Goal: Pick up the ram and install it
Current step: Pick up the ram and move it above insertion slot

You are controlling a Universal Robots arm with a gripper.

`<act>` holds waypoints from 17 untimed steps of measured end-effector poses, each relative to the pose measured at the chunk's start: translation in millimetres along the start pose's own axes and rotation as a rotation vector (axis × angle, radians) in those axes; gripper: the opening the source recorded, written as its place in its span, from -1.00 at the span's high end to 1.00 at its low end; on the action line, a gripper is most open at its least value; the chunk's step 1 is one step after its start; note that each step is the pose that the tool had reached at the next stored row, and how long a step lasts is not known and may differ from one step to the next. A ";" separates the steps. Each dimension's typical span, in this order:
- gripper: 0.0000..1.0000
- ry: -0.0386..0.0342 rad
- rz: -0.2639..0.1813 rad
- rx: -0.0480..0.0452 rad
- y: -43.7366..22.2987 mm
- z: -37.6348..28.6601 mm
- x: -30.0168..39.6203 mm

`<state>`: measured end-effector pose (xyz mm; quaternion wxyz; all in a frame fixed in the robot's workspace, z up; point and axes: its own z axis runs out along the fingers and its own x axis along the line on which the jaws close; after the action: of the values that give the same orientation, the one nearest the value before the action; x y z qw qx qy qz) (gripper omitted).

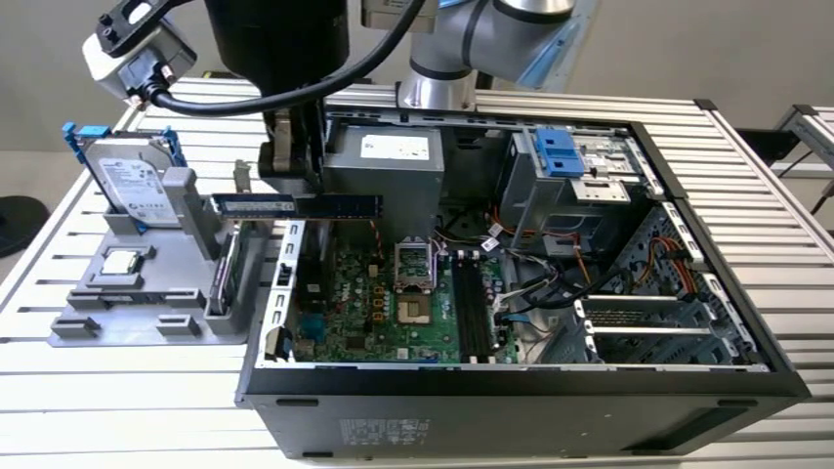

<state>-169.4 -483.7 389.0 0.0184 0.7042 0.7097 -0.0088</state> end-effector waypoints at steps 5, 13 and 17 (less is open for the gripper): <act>1.00 -0.0001 0.000 0.0000 5.8 0.0 -0.1; 1.00 0.0001 0.000 0.0000 14.9 0.2 -0.1; 1.00 0.0000 0.000 0.0000 19.4 0.2 -0.1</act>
<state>-149.9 -483.7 389.1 0.0184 0.7042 0.7097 -0.0088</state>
